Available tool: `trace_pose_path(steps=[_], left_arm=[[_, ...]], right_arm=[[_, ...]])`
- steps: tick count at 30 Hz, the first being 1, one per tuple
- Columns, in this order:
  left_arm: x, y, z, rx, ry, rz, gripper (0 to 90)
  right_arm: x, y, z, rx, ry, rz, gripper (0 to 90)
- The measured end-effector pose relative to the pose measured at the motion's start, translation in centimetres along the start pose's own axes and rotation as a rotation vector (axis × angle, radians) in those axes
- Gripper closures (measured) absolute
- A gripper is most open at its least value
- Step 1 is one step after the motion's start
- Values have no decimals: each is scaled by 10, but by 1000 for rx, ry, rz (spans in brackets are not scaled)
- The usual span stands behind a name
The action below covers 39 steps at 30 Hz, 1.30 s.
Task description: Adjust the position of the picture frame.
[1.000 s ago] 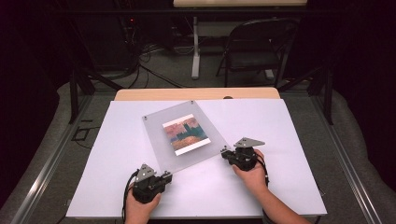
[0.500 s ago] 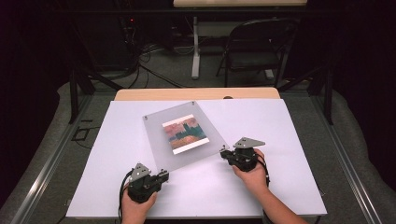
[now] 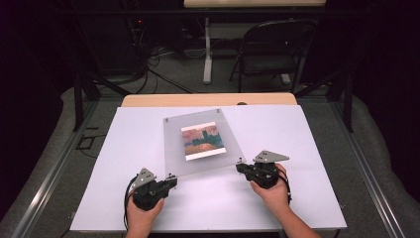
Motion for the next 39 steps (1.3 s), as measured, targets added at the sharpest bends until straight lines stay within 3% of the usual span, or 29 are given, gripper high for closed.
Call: trace_pose_path(steps=[11,22,32,39], left_arm=[[8,-16,22,-22,17,-19,852],[10,-36,35,-24,21,-13,850],[15,-48,39,-18,22,-3,849],[17,-52,31,3,19,-1,848]], right_arm=[[1,17,3,-45,-41,-21,858],[-12,17,6,-67,-70,-53,859],[-20,11,6,-72,-79,-75,859],[-21,6,1,-40,-73,-78,859]])
Point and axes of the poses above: each handheld gripper's, and its own axes: y roughly backward along the jaws, z roughly out of its top, x roughly to its left, the point moved 1 cm from there along -y, roughly forward along the jaws, and after that the axes turned 5 degrees about -x, right-handed, at the moved point
